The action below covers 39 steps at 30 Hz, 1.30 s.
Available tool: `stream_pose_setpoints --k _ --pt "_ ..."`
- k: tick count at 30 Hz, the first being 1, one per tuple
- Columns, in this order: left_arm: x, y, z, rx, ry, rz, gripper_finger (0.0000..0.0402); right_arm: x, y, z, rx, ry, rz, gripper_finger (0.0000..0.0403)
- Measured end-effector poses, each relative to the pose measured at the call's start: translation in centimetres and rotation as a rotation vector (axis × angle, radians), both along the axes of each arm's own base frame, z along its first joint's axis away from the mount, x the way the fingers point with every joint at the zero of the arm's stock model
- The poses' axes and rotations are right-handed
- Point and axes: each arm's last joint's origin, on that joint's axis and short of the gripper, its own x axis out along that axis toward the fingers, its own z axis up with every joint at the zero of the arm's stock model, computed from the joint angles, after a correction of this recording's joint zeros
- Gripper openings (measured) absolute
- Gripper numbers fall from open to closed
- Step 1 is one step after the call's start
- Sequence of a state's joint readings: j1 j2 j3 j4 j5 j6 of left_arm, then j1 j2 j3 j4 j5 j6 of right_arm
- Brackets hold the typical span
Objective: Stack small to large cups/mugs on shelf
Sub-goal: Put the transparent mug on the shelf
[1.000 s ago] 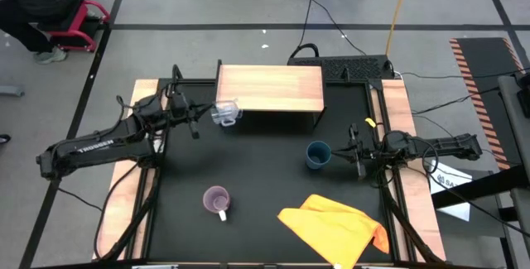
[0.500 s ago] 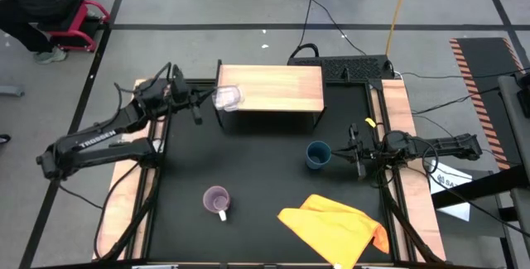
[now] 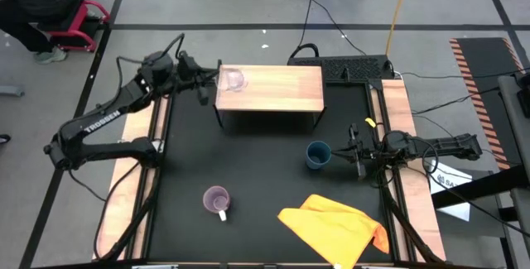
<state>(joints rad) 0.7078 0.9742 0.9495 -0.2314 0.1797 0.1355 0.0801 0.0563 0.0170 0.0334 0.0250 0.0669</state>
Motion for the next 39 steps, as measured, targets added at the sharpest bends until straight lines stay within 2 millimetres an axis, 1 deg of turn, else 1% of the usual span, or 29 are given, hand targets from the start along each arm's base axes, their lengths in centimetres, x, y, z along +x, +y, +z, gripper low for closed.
stream_pose_setpoints --k 4,7,14,18,25,33,39 --pt "0.5 1.1 1.2 -0.025 0.052 0.013 0.0 0.0 0.0 0.0 0.0 0.0 0.0 0.0" --pt "1.0 1.7 1.7 -0.052 0.095 0.016 0.0 0.0 0.0 0.0 0.0 0.001 0.0 0.0" --pt "1.6 2.2 2.9 -0.126 0.231 -0.001 0.0 0.0 0.0 0.0 0.0 0.005 0.0 0.0" --pt "1.7 2.4 3.5 -0.149 0.276 0.013 0.0 0.0 0.0 -0.1 0.0 0.006 0.001 0.0" --pt "2.0 2.6 3.6 -0.11 0.365 -0.026 0.0 0.0 0.0 -0.1 -0.003 0.007 0.001 0.0" --pt "2.7 4.0 3.4 -0.122 0.469 -0.071 0.0 0.0 0.0 -0.1 -0.001 0.007 0.001 0.0" --pt "3.5 4.6 4.7 -0.092 0.509 -0.161 0.0 0.0 0.0 -0.1 -0.001 0.007 0.0 0.0"
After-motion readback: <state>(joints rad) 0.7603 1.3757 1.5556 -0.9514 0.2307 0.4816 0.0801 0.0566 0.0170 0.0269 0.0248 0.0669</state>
